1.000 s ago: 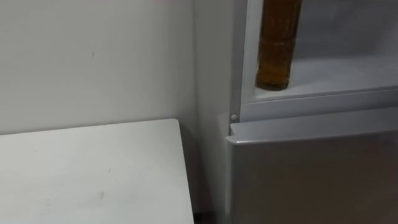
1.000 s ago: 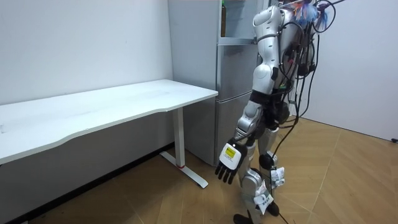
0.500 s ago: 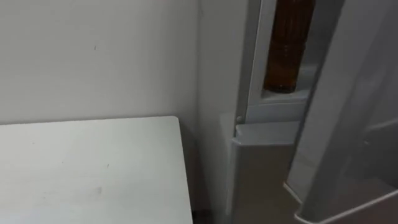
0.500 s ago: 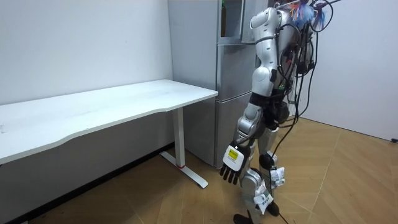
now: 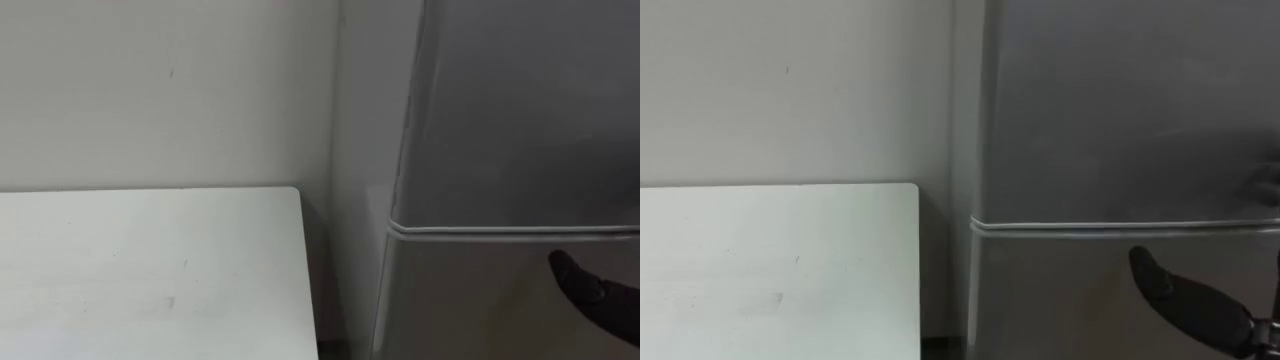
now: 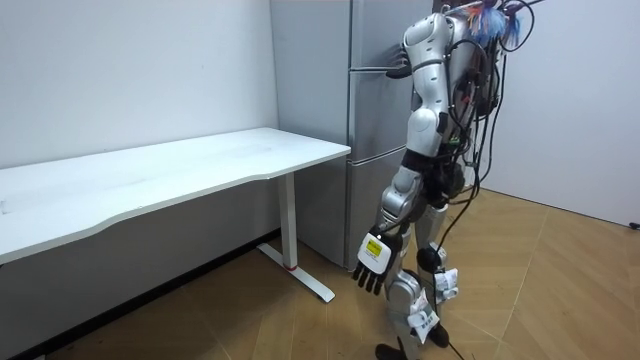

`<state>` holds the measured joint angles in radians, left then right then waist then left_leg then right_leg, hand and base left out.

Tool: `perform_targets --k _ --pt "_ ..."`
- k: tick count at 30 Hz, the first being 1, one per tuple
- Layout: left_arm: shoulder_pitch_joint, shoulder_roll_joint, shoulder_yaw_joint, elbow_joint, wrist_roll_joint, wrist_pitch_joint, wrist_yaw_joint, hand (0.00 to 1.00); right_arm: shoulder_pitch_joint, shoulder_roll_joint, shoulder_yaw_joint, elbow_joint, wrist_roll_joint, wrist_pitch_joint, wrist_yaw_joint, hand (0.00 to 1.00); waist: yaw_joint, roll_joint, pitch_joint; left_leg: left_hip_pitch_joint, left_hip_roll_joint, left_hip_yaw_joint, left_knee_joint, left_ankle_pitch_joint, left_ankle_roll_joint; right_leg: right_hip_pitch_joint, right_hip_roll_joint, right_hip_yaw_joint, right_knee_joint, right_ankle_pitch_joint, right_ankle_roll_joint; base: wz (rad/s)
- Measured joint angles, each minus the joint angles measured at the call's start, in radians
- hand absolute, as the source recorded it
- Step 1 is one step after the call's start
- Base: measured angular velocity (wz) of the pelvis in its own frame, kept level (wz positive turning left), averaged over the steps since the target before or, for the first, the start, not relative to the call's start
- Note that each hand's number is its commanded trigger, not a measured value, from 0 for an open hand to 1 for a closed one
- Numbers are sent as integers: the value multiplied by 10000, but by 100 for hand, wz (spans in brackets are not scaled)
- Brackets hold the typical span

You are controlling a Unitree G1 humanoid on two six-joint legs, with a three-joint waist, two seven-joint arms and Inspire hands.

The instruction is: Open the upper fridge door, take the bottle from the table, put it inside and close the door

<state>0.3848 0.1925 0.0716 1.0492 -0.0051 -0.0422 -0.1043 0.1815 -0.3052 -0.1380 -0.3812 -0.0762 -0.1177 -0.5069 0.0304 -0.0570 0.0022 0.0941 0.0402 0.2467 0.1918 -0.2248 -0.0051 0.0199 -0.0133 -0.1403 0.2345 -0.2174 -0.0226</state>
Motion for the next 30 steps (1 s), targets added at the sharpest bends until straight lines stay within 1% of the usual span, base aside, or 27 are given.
perform_targets --k 4,7,9,13,17,18,19,23,26,30 --pt "-2 47 -4 0 0 15 -194 0 -2 -156 -6 0 -140 72 404 0 -18 -1 4 14 7 5 0 0 0 -6 -3 0 35 9 -6 0" --pt "-14 128 -10 1 -2 85 -315 0 -2 -161 121 1 -201 81 631 0 -11 -1 6 11 14 -4 16 0 -1 6 -10 -35 57 22 -13 0" --pt "-56 198 -147 2 -4 107 -343 0 -2 -159 249 37 -497 82 694 0 -12 0 8 -20 20 -18 57 0 -1 25 -17 -65 57 46 -17 0" --pt "-113 212 -181 -6 6 111 -345 0 -2 -159 323 79 -576 82 964 0 -13 1 16 -24 35 -22 56 0 -1 26 -14 -72 49 89 -20 0" --pt "-414 222 -183 -129 475 321 -344 0 -2 -155 379 249 -967 82 1202 0 -13 17 33 -30 32 -55 -48 -2 -3 -11 -2 -91 38 155 -9 0" --pt "-442 248 -186 -207 682 421 -342 0 -20 -148 379 312 -976 83 1295 0 -13 17 44 -35 33 -58 -104 -2 -3 -8 4 -90 20 181 -9 0" --pt "-450 262 -187 -228 787 449 -340 0 -31 -147 378 347 -992 83 1333 0 -14 12 43 -35 33 -59 -107 -2 -3 -8 5 -87 18 191 -10 0" --pt "-556 370 -369 -582 875 839 -342 0 -59 -139 391 655 -1272 69 1405 0 -12 61 3 -88 57 -62 -68 -3 1 43 29 -81 -153 329 0 0" --pt "-659 480 -371 -592 878 915 -342 0 -64 -137 405 912 -1355 1 1429 0 -7 72 -11 -135 97 -73 -16 -3 2 173 86 -76 -333 480 -5 0" --pt "-808 561 -371 -560 875 1038 -335 0 -76 -120 581 1135 -1489 -12 1507 0 9 84 -11 -133 127 -75 59 -5 1 197 107 -59 -342 506 -31 0"
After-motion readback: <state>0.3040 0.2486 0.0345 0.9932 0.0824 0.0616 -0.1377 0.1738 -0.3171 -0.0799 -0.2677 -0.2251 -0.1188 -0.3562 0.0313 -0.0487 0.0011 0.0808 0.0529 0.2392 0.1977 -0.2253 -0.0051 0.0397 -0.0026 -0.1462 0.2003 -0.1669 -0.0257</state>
